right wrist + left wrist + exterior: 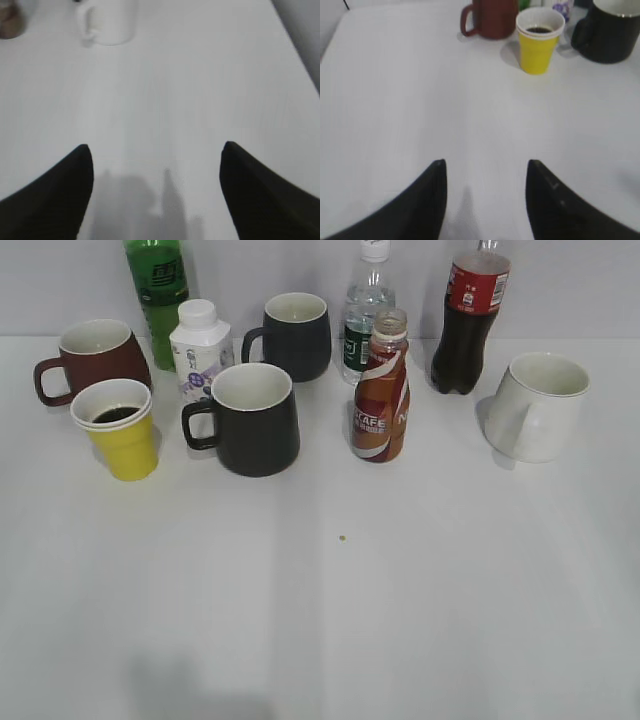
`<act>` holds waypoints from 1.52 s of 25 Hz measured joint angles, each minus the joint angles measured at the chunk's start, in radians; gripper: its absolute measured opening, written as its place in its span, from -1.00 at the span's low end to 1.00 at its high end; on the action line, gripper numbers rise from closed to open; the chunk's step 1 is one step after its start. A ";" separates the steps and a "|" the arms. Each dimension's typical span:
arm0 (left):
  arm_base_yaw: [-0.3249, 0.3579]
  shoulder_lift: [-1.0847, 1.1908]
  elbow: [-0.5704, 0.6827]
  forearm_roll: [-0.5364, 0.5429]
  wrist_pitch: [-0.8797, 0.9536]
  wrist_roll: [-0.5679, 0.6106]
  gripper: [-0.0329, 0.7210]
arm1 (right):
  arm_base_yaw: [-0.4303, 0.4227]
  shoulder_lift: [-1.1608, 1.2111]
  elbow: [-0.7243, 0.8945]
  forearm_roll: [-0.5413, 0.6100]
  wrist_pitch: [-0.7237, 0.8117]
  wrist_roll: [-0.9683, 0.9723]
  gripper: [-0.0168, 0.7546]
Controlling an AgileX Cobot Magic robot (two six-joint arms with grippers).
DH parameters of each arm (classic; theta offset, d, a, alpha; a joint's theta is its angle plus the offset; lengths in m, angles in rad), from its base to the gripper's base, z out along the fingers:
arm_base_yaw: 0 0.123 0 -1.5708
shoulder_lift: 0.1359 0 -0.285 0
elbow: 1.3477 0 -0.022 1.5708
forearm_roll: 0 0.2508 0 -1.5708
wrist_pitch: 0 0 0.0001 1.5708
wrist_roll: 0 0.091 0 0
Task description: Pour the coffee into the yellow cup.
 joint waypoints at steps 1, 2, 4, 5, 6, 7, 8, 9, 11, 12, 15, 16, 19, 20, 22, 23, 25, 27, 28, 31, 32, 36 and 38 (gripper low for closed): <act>0.004 -0.021 0.000 0.000 0.000 0.000 0.12 | -0.028 0.000 0.000 0.000 0.000 0.000 0.57; 0.006 -0.036 0.000 0.000 0.000 0.000 0.11 | -0.046 0.000 0.000 0.000 0.000 0.000 0.57; 0.006 -0.043 0.000 0.003 0.000 0.000 0.09 | -0.059 -0.001 0.000 0.001 0.000 0.000 0.57; 0.006 -0.043 0.000 0.003 0.000 0.000 0.08 | -0.059 -0.001 0.000 0.001 0.000 0.000 0.57; 0.006 -0.044 0.000 0.003 0.000 0.000 0.08 | -0.058 -0.002 0.000 0.001 0.000 0.000 0.57; 0.006 -0.044 0.000 0.003 0.000 0.000 0.07 | -0.058 -0.003 0.000 0.001 0.000 0.000 0.57; 0.006 -0.044 0.000 0.003 0.000 0.000 0.06 | -0.058 -0.003 0.000 0.002 0.000 0.000 0.57; 0.006 -0.044 0.000 0.003 0.000 0.000 0.05 | -0.058 -0.003 0.000 0.002 0.000 0.000 0.57; 0.009 -0.044 0.000 0.003 0.000 0.000 0.03 | -0.058 -0.003 0.000 0.002 0.000 0.000 0.57; 0.013 -0.044 0.000 0.003 0.000 0.000 0.01 | -0.055 -0.003 0.000 0.002 0.000 0.000 0.57; 0.016 -0.044 0.000 0.003 0.000 0.000 -0.05 | -0.015 -0.003 0.000 0.002 0.000 0.000 0.57; 0.016 -0.044 0.000 0.003 0.000 0.000 -0.07 | 0.011 -0.003 0.000 0.002 0.000 0.000 0.57; 0.016 -0.044 0.000 0.003 0.000 0.001 -0.11 | 0.061 -0.003 0.000 0.002 0.000 0.001 0.57; 0.016 -0.044 0.000 0.003 0.000 0.001 -0.13 | 0.062 -0.003 0.000 0.003 0.000 0.001 0.57; 0.016 -0.044 0.000 0.003 0.000 0.001 -0.13 | 0.058 -0.003 0.000 0.003 0.000 0.001 0.57; 0.016 -0.044 0.000 0.003 0.000 0.001 -0.14 | 0.057 -0.003 0.000 0.003 0.000 0.000 0.57; 0.016 -0.044 0.000 0.003 0.000 0.001 -0.16 | 0.057 -0.003 0.000 0.003 0.000 0.000 0.57; 0.016 -0.044 0.000 0.003 0.000 0.001 -0.21 | 0.057 -0.003 0.000 0.003 0.000 0.000 0.57; 0.016 -0.044 0.000 0.003 0.000 0.001 -0.22 | 0.057 -0.003 0.000 0.003 0.000 0.000 0.57; 0.016 -0.044 0.000 0.003 0.000 0.001 -0.27 | 0.057 -0.003 0.000 0.003 0.000 0.000 0.57; 0.016 -0.044 0.000 0.003 0.000 0.001 -0.27 | 0.057 -0.003 0.000 0.003 0.000 0.000 0.57; 0.016 -0.044 0.000 0.003 0.000 0.001 -0.27 | 0.057 -0.003 0.000 0.003 0.000 0.000 0.57; 0.016 -0.044 0.000 0.003 0.000 0.001 -0.27 | 0.057 -0.003 0.000 0.003 0.000 0.000 0.57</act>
